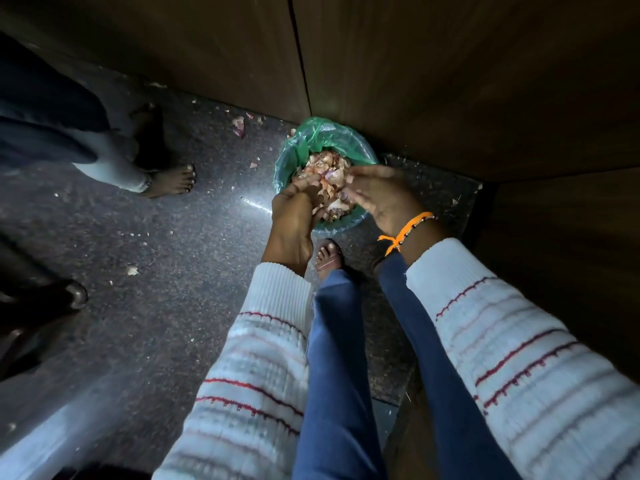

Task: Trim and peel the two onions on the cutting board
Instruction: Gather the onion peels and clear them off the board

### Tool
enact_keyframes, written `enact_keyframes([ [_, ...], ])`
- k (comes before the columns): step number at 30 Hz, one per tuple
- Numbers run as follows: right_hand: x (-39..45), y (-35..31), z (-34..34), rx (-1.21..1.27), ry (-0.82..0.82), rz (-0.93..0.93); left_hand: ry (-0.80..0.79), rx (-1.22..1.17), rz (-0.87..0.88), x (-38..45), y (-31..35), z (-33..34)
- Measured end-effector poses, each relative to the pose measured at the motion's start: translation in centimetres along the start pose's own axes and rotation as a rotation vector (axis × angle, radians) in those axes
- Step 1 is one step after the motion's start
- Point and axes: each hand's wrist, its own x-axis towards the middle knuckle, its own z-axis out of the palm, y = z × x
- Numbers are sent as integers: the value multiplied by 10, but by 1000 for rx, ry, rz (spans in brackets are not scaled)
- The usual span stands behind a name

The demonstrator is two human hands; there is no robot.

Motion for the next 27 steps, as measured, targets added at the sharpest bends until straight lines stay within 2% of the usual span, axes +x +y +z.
enact_keyframes([
  [4, -49, -18, -5, -52, -171, 2, 11, 67, 109, -42, 16, 9],
  [9, -116, -44, -11, -49, -71, -114, -20, 134, 200, -100, 39, 27],
  [15, -189, -86, -36, -74, 5, -302, -195, 193, 217, -168, 59, 71],
  [21, -258, -130, -95, 56, 114, -445, -430, 302, 344, -228, 77, 133],
  [27, -318, -169, -162, 238, 210, -632, -677, 467, 372, -281, 86, 217],
])
